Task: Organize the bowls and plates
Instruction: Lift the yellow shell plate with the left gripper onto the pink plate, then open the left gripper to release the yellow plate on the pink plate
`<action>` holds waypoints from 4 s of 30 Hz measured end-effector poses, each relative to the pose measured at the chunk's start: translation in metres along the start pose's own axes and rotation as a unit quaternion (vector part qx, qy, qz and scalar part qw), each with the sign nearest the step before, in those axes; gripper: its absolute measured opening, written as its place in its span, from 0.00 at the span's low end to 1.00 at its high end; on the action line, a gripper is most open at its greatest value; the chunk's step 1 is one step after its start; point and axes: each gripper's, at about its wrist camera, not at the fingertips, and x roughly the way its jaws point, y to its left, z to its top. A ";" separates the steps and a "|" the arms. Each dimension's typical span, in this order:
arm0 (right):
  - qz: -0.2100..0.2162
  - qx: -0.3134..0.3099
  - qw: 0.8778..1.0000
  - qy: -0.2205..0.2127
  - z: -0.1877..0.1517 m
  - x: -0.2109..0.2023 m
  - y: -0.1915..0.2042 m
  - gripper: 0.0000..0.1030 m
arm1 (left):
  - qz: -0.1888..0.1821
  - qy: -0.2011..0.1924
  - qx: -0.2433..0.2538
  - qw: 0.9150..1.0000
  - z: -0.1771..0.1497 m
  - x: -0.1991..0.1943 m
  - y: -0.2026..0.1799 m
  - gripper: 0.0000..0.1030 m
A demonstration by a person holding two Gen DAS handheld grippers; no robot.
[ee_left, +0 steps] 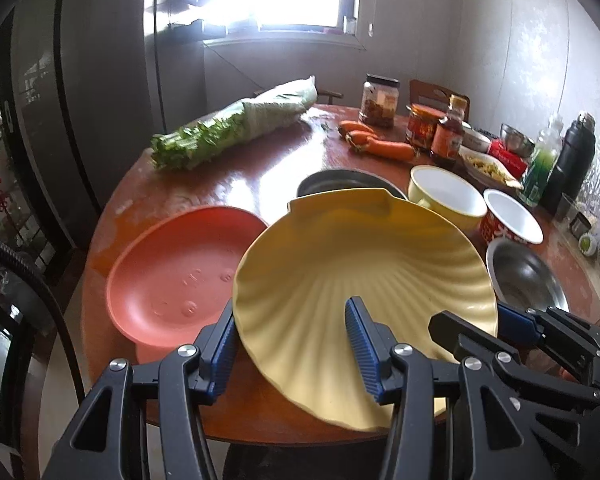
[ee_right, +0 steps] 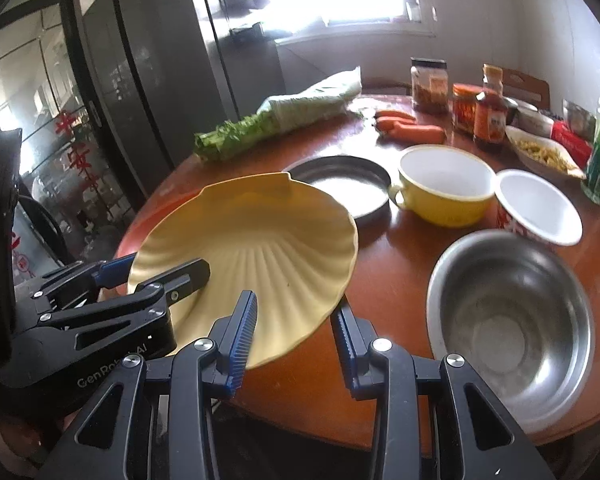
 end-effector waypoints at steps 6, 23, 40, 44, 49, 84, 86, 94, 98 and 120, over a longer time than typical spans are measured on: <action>0.006 -0.016 1.000 -0.017 0.019 -0.002 0.015 0.38 | 0.007 -0.016 -0.015 1.000 0.013 -0.011 0.013 0.50; 0.056 -0.077 0.995 -0.019 0.071 0.030 0.071 0.38 | 0.065 -0.027 -0.076 0.995 0.033 -0.015 0.082 0.50; 0.050 -0.105 0.993 0.027 0.058 0.097 0.082 0.37 | 0.086 0.028 -0.076 0.993 0.016 0.038 0.100 0.50; 0.048 -0.104 0.993 0.034 0.055 0.101 0.081 0.37 | 0.085 0.034 -0.086 0.992 0.012 0.043 0.103 0.50; 0.045 -0.110 0.992 0.044 0.053 0.108 0.082 0.37 | 0.095 0.034 -0.093 0.991 0.009 0.046 0.104 0.49; 0.042 -0.087 0.994 0.043 0.056 0.102 0.072 0.47 | 0.113 0.017 -0.103 0.988 0.010 0.033 0.106 0.72; 0.043 -0.084 0.995 0.046 0.056 0.100 0.069 0.47 | 0.112 0.018 -0.107 0.988 0.009 0.033 0.107 0.73; 0.047 -0.077 0.995 0.040 0.054 0.091 0.067 0.48 | 0.123 0.001 -0.114 0.986 0.009 0.022 0.111 0.74; 0.044 -0.072 0.996 0.034 0.057 0.087 0.064 0.49 | 0.125 -0.005 -0.113 0.986 0.011 0.017 0.110 0.75; -0.022 -0.008 1.000 -0.003 0.055 0.038 -0.011 0.61 | 0.099 0.001 -0.008 0.995 0.030 0.039 0.019 0.75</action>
